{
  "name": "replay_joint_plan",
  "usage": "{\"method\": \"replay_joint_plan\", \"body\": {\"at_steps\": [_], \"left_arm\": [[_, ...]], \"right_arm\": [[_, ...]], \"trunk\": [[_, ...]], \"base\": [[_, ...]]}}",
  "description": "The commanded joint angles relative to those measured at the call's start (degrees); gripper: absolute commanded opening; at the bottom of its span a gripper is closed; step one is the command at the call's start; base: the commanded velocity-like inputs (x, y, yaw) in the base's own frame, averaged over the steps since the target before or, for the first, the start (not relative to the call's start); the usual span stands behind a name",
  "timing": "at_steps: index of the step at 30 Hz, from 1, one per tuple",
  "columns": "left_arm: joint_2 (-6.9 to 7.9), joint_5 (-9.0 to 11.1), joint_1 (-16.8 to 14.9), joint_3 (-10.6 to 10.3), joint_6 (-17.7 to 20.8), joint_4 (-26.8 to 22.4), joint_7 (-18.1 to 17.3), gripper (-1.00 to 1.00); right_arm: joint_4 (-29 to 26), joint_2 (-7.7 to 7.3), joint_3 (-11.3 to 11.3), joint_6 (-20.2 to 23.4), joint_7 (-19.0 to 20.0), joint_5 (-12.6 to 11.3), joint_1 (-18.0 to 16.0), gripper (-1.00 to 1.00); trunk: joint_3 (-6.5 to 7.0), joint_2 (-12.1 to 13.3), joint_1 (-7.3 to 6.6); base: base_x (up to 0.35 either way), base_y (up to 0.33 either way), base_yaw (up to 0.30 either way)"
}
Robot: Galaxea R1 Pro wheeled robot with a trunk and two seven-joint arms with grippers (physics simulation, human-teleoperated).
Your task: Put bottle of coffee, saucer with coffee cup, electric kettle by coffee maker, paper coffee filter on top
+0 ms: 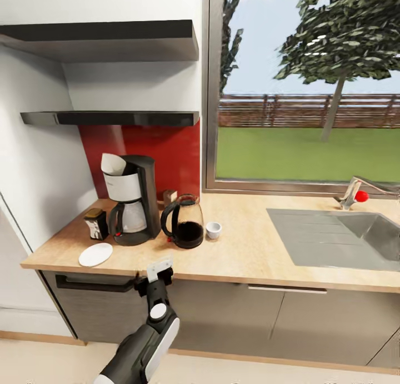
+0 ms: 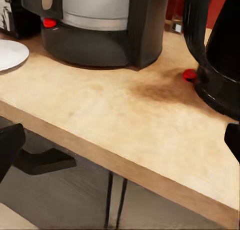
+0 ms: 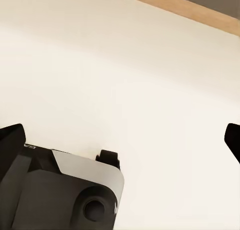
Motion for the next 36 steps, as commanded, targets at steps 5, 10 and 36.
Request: {"method": "replay_joint_plan", "body": {"at_steps": [5, 10, 36], "left_arm": [[0.39, -3.07, 8.06, -4.06, -8.29, -0.54, -0.02, 1.0], [1.66, -7.82, 17.04, -5.0, -14.67, -0.47, -0.06, 1.0], [5.29, 8.69, 32.14, -4.41, -13.76, 41.66, -24.05, 1.0]], "right_arm": [[0.0, -0.02, 0.49, -0.14, -0.01, -0.55, -0.04, 1.0], [0.0, -0.02, 0.49, -0.14, -0.01, -0.55, -0.04, 1.0], [0.97, -0.02, 0.49, -0.23, -0.01, -1.05, -0.04, 1.0]], "trunk": [[-0.11, -0.09, 0.01], [-0.11, -0.09, 0.01], [-0.11, -0.09, 0.01]], "base": [[-0.035, 0.0, 0.0], [-0.001, 0.0, 0.0], [0.0, 0.0, 0.0]]}}
